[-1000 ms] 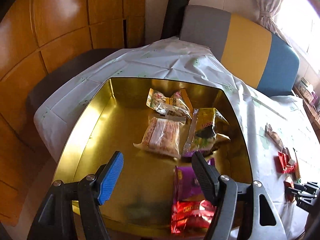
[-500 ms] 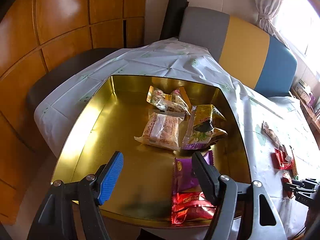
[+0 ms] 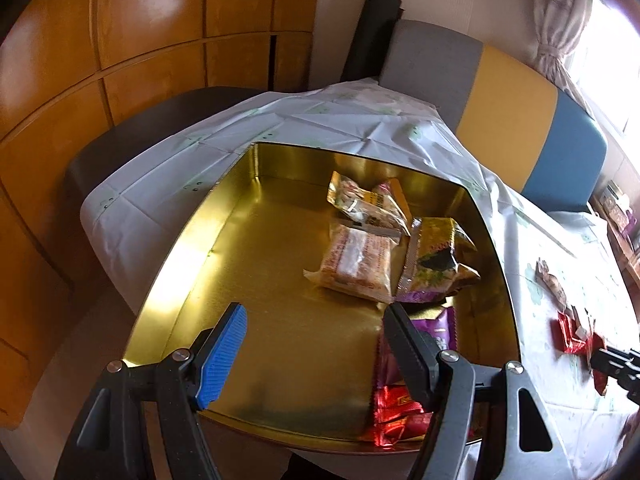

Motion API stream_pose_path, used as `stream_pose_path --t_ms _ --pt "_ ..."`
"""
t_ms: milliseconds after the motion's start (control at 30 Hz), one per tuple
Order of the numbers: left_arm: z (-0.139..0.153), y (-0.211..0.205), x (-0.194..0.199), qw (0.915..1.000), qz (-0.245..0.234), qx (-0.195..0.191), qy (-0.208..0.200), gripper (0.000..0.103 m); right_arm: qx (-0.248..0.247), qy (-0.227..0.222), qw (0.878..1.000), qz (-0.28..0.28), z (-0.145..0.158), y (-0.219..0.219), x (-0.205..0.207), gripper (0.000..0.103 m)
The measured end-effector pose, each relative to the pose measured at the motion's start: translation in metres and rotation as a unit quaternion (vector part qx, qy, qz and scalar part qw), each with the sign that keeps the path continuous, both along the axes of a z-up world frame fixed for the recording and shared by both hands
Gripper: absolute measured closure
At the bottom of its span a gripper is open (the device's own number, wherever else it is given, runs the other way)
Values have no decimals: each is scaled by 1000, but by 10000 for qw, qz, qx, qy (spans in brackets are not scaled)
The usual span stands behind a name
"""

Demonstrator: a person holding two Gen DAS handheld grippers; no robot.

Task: Organize snacks
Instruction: 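Carry the red candy into the gold tray and open the right gripper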

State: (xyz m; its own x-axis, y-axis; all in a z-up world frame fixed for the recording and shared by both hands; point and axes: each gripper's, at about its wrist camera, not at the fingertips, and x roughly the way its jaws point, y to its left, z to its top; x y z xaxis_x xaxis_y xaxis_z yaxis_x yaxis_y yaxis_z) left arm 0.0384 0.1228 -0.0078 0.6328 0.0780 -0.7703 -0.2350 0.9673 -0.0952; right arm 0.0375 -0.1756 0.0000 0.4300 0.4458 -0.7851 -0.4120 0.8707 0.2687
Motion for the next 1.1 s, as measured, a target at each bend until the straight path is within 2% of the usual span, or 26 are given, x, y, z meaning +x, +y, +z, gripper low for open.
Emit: stream_pose_path --t_ms 200,333,433,533,733,767,833,967,1100 --pt "-1 8 -3 10000 81 -28 -9 31 653 92 9973 327 11 59 9 81" --pt "-2 9 -5 10000 51 -53 -12 31 680 266 9968 313 -3 90 21 77" --pt "-3 10 -6 10000 47 -53 -11 31 526 360 9978 202 -16 100 26 77" --pt "-4 11 -7 10000 42 -67 -5 31 521 378 9977 193 -23 98 24 77" --pt "-6 8 -7 10000 -15 -66 2 31 417 134 9990 109 -20 79 14 76" --pt "-5 6 -7 10000 -30 -40 -3 31 372 81 9992 84 -19 76 12 73" --pt "-3 3 -7 10000 -69 16 -13 31 273 -77 9996 44 -17 68 6 57" --pt "-1 -2 -7 9999 -110 84 -13 31 33 -263 9996 -13 -15 53 0 54" --pt "-1 -5 -6 9998 -179 31 25 31 -18 -272 9994 -192 -15 36 -1 48"
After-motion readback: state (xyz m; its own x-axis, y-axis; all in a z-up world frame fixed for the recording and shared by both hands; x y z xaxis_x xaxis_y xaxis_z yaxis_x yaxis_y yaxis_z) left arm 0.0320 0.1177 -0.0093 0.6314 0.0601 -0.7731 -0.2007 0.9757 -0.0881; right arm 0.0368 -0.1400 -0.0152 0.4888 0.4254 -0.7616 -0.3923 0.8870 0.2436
